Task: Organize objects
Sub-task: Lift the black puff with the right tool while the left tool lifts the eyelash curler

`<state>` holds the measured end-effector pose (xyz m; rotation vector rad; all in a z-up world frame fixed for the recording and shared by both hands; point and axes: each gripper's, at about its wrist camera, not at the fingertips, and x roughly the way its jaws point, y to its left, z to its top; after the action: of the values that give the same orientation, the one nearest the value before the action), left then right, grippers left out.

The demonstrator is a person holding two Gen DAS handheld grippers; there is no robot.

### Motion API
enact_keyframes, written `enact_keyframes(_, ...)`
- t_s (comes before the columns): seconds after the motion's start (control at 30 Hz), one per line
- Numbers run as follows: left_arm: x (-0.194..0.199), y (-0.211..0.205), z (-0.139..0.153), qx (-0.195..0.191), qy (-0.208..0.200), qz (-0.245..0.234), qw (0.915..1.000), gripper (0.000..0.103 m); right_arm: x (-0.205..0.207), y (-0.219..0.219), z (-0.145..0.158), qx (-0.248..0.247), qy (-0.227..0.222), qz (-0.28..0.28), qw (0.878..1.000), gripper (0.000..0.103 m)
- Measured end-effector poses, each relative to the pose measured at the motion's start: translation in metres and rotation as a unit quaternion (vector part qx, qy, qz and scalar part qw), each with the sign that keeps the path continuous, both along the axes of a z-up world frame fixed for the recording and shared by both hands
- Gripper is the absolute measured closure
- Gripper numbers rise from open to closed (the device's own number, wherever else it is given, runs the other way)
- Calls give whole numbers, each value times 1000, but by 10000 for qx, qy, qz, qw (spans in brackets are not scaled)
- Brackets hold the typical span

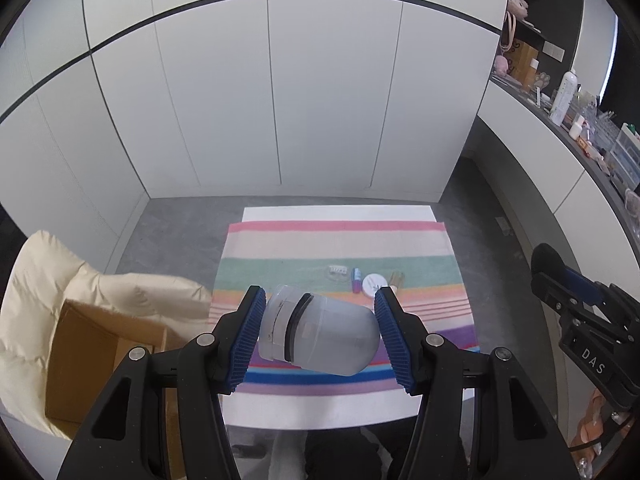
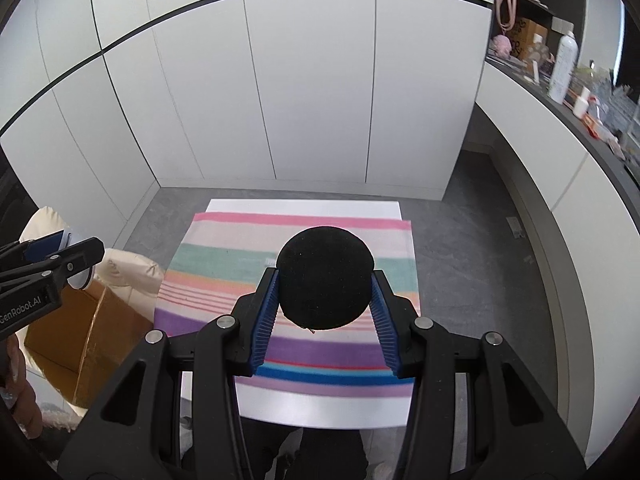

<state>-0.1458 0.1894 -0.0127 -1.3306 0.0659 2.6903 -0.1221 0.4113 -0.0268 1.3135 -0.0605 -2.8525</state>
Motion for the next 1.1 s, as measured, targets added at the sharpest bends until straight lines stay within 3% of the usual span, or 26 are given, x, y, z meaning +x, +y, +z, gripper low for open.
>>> enact_keyframes(0.37,84,-23,-8,155,9,9,9999,45,95,6,-27,-298,-179,-36,9994,56)
enact_keyframes(0.6,127,-35,-23,44,-7,-37,10000,45,145,12,-48,-483,-411,-18,9980,56)
enact_keyframes(0.7,138,-36,-32,-132,-52,-28,9999,45,162,16,-57,-609,-529,-8,9967,56)
enact_keyframes(0.93,156,-43,-55,-51,-391,-105,9992,45,197,19,-67,-588,-635,-28,9962,56)
enact_keyframes(1.1,160,-47,-59,-32,-405,-69,9992,45,201,18,-66,-526,-634,-68,9966,56)
